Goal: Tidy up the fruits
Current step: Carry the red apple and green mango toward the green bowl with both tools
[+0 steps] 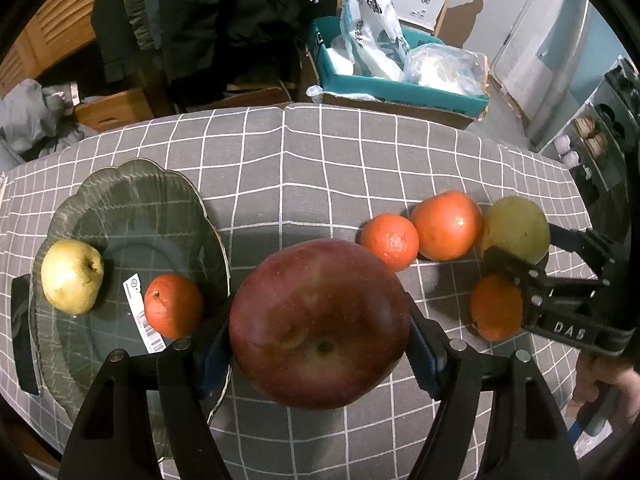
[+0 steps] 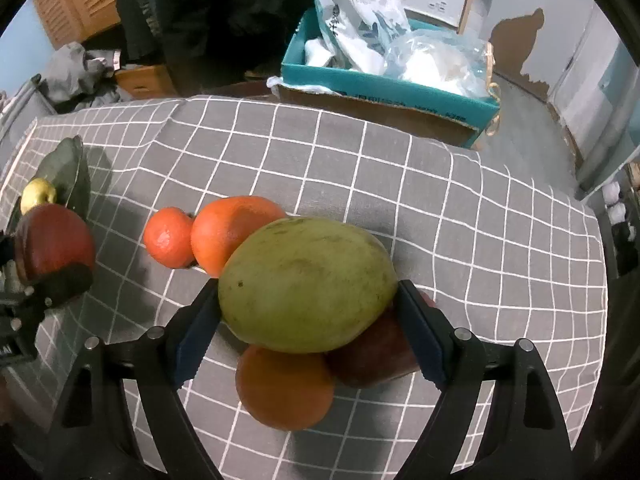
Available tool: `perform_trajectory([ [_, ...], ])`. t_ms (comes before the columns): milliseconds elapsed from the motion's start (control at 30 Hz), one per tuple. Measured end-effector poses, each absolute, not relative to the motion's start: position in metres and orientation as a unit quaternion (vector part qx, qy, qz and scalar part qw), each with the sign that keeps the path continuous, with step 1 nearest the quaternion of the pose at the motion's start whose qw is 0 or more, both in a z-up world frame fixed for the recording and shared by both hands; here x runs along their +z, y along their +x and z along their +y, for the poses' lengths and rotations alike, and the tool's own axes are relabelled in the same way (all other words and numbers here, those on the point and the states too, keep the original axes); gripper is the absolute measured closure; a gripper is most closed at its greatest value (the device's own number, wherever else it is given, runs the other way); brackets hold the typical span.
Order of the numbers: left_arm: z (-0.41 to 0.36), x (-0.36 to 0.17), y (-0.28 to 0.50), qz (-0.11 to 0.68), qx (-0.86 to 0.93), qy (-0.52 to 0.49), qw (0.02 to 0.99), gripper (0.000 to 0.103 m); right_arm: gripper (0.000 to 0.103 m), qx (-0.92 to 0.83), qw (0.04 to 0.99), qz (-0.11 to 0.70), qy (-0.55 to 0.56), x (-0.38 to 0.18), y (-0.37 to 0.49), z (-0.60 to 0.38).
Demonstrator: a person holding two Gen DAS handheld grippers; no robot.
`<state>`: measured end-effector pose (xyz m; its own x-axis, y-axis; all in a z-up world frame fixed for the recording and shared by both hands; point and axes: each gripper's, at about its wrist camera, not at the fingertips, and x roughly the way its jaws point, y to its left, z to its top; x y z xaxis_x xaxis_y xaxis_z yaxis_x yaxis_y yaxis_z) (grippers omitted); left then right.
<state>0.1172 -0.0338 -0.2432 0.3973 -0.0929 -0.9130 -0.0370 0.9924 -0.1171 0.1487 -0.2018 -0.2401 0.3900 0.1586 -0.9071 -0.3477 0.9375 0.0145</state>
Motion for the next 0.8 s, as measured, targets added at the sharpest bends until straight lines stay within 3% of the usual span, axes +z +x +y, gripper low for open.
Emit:
perform_trajectory([
  [800,-0.036,-0.219,0.106,0.522,-0.022,-0.043,0.852,0.027,0.019,0.140,0.870,0.467,-0.068,-0.225,0.104,-0.213],
])
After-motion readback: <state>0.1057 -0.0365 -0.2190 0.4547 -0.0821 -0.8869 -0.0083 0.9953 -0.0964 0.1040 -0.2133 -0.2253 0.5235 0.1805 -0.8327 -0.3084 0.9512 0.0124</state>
